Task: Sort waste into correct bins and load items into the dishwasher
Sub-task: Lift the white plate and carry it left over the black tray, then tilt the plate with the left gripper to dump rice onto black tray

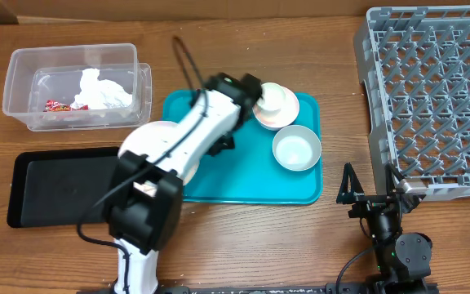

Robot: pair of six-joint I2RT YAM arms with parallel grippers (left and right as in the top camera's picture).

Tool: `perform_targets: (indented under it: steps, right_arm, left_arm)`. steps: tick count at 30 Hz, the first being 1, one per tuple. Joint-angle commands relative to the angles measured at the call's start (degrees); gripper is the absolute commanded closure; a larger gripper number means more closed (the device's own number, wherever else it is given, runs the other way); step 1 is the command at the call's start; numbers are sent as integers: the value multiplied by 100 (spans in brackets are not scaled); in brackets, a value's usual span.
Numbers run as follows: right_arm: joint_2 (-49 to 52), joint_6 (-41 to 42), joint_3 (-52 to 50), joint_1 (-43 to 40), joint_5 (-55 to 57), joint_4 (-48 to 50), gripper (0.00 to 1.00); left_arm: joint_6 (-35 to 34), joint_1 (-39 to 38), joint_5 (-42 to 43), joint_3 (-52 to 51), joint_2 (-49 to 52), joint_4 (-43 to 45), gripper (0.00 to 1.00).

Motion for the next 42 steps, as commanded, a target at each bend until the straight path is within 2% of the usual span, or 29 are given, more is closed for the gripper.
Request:
perform_targets:
  steps: [1,5,14,17,26,31,38,42]
  right_arm:
    - [-42,-37,-59,-20,33,22,0]
    - [-42,-37,-59,-20,33,22,0]
    - [-42,-37,-59,-20,33,22,0]
    - [-42,-37,-59,-20,33,22,0]
    - [-42,-37,-59,-20,33,22,0]
    - [-42,-37,-59,-20,33,22,0]
    - [-42,-37,-59,-20,33,22,0]
    - [-42,-37,-59,-20,33,22,0]
  left_arm:
    - [-31,533,-31,153,-654,-52,96]
    - [417,1141,348,153,-1130,98,96]
    - [1416,2776,2527,151,-1517,675,96]
    - [1526,3257,2889,138,-1486,671,96]
    - [1862,4065,3740,101,-1486,649,96]
    - [2159,4559,4557,-55,-1486,651,96]
    - [2540,5176,5263,-223,-1486,671,96]
    - [2767,5576,6000,-223,-1480,616,96]
